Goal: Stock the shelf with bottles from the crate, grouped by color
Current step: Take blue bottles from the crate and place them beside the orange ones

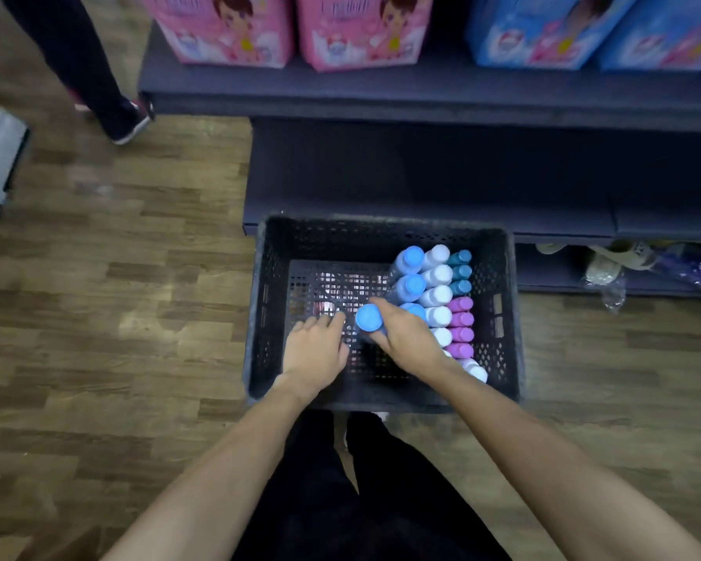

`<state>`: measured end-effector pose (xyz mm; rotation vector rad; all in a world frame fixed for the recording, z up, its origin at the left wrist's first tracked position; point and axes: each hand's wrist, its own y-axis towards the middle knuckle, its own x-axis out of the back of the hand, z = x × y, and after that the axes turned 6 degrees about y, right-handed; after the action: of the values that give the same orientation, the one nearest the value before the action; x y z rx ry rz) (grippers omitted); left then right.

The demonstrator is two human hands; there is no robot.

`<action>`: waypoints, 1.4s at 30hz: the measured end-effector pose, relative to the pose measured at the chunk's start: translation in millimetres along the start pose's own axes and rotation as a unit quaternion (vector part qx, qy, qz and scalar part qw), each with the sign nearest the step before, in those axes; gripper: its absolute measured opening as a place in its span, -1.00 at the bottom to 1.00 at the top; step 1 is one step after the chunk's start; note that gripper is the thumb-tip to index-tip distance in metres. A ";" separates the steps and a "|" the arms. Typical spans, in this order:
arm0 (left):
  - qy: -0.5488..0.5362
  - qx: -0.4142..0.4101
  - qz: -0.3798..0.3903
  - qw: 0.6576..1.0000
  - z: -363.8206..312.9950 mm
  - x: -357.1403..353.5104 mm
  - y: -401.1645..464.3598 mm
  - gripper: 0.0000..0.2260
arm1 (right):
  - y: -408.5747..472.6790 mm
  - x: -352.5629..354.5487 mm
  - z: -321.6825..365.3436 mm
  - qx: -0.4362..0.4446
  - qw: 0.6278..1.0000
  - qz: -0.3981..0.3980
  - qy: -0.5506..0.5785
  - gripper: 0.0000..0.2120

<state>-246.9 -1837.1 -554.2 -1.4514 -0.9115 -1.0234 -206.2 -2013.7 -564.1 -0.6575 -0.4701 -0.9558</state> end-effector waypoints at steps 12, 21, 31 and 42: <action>0.009 -0.034 -0.110 0.993 6.7 105.8 27.1 -0.69 | 3.5 101.2 83.8 0.055 0.989 -0.076 -0.112 -0.49; 0.042 -0.052 -0.200 0.978 13.2 184.0 36.0 -0.77 | 8.2 163.4 143.7 0.109 0.973 -0.116 -0.170 -0.53; 0.090 -0.066 -0.321 0.940 32.0 296.3 50.5 -0.74 | 6.5 250.2 221.5 0.177 0.943 -0.210 -0.189 -0.49; 0.160 -0.088 -0.521 0.834 28.8 461.9 20.4 -0.81 | -24.1 371.7 332.4 0.265 0.897 -0.310 -0.169 -0.59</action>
<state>-70.2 -1810.0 -126.8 -0.7913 -1.4094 -2.1215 -66.9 -2011.5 -84.6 -0.1563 -1.2553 -1.2405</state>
